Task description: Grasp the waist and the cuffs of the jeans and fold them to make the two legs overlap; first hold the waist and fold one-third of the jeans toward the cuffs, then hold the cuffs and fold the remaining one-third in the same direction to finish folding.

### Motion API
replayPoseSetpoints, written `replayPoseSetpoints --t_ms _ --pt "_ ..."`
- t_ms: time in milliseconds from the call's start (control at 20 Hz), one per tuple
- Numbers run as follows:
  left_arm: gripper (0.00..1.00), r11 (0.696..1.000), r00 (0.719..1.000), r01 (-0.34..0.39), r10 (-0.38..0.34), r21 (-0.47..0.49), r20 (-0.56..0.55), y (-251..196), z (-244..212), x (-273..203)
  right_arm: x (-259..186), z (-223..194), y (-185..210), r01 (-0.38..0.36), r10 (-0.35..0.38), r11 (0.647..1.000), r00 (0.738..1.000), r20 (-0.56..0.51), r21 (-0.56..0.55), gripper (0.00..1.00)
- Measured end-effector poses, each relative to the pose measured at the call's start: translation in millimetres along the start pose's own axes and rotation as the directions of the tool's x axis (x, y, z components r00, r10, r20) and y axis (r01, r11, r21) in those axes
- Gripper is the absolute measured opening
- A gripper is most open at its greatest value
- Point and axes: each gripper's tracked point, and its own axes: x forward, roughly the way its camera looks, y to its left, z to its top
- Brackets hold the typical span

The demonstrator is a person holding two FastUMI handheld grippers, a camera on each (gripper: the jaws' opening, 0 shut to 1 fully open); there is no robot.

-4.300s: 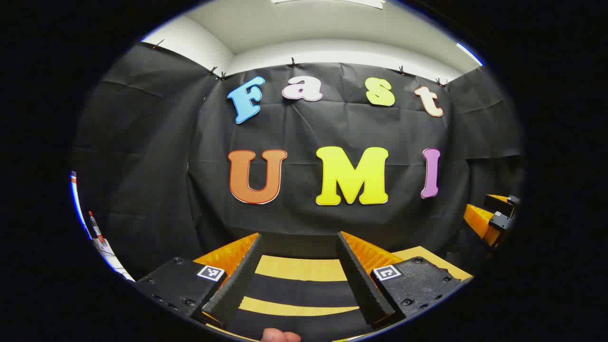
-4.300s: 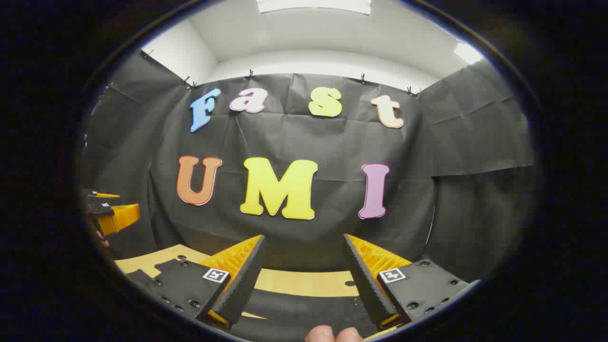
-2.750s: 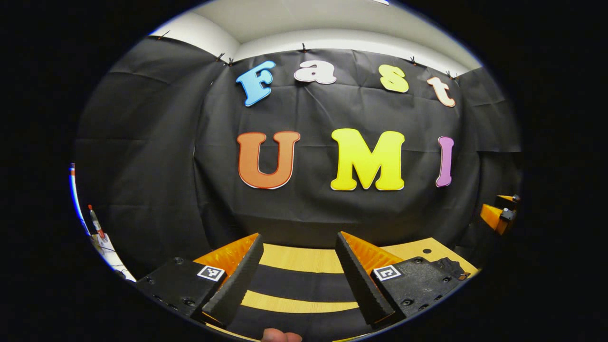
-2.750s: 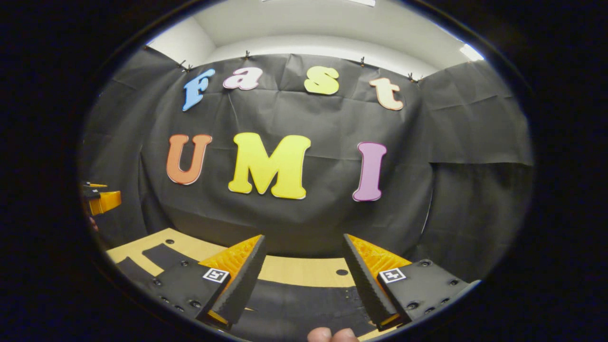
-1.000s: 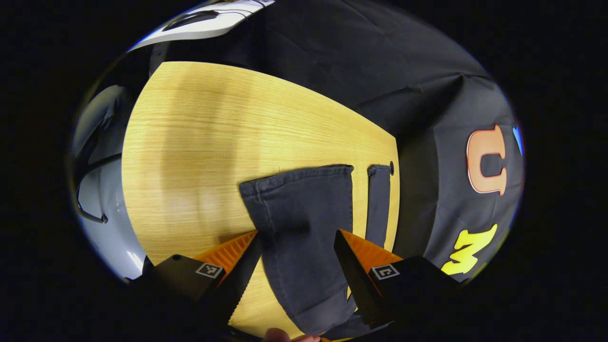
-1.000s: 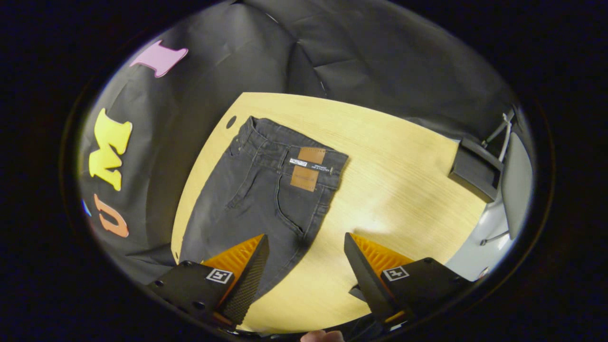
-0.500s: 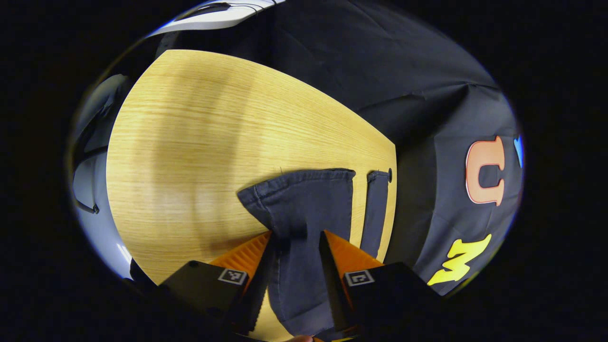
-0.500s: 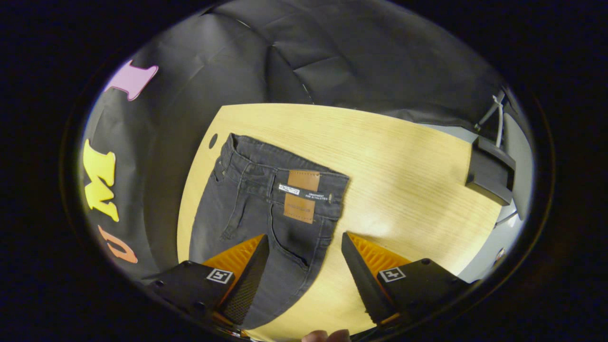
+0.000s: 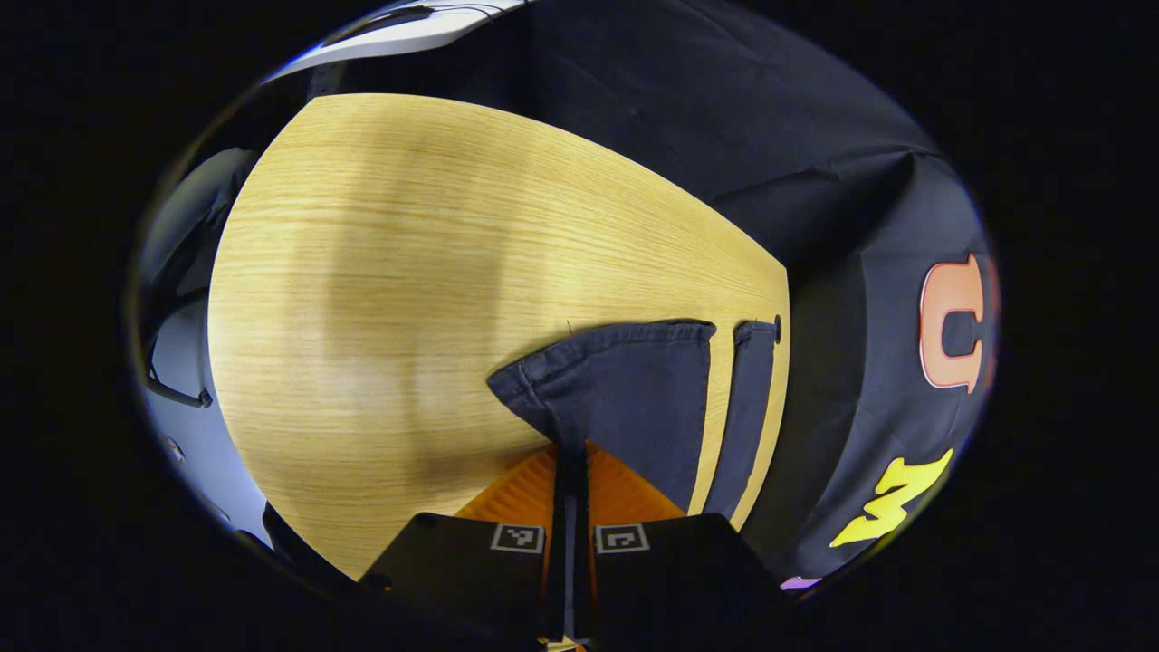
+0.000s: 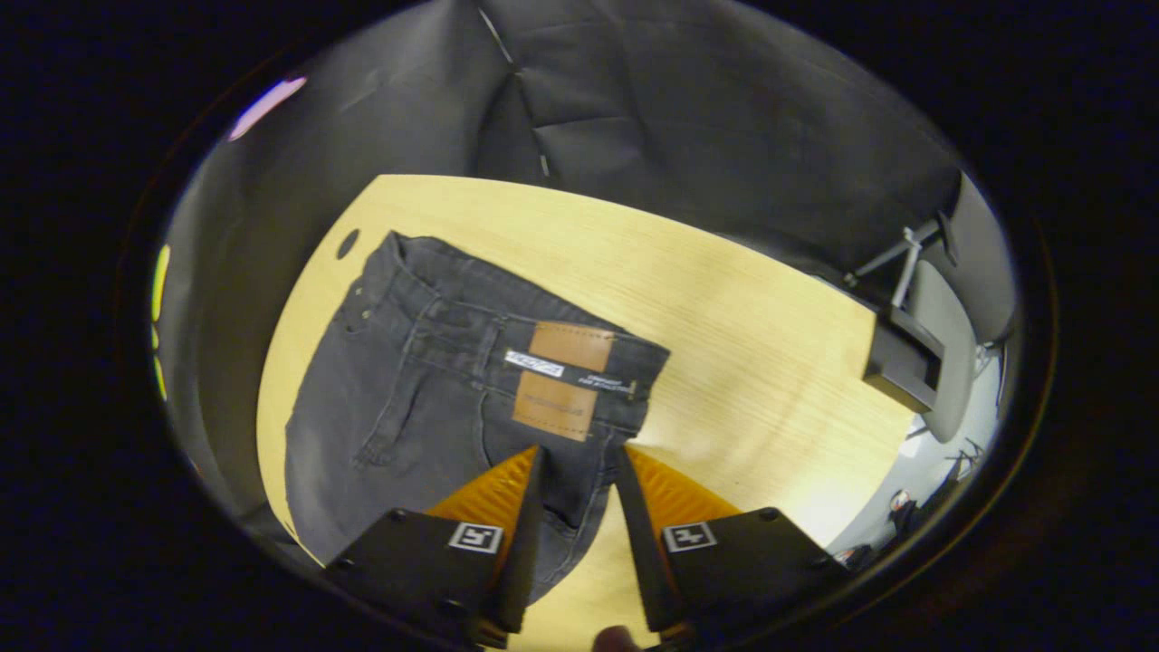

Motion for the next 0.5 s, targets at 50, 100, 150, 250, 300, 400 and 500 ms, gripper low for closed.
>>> replayPoseSetpoints --t_ms 50,100,150,250,300,400,500 --pt "0.06 1.000 1.000 0.001 -0.001 0.002 -0.003 -1 0 0 -1 1 -1 0.012 -0.012 1.000 1.000 -0.009 0.007 0.48" --pt "0.06 1.000 1.000 0.001 -0.001 0.004 -0.006 -1 0 0 1 0 -4 0.028 -0.028 1.000 0.999 -0.015 0.008 0.37" --pt "0.05 1.000 1.000 0.001 -0.001 0.009 -0.011 -1 -1 0 -2 2 -2 0.029 -0.029 1.000 0.999 -0.025 0.010 0.28" --pt "0.04 1.000 1.000 0.000 0.001 0.020 -0.023 -1 -2 0 2 2 -2 0.024 -0.023 1.000 0.999 -0.037 0.018 0.13" --pt "0.04 1.000 1.000 -0.001 0.001 0.026 -0.028 -1 -2 1 1 1 -3 0.011 -0.010 1.000 0.999 -0.039 0.025 0.08" --pt "0.04 0.999 0.999 -0.004 0.006 0.034 -0.043 -2 -4 -3 -3 1 -1 -0.043 0.046 0.998 0.998 -0.051 0.055 0.01" --pt "0.04 0.999 0.998 0.012 -0.010 0.036 -0.057 -8 -6 -12 -7 3 0 -0.110 0.116 0.990 0.992 -0.057 0.089 0.01"
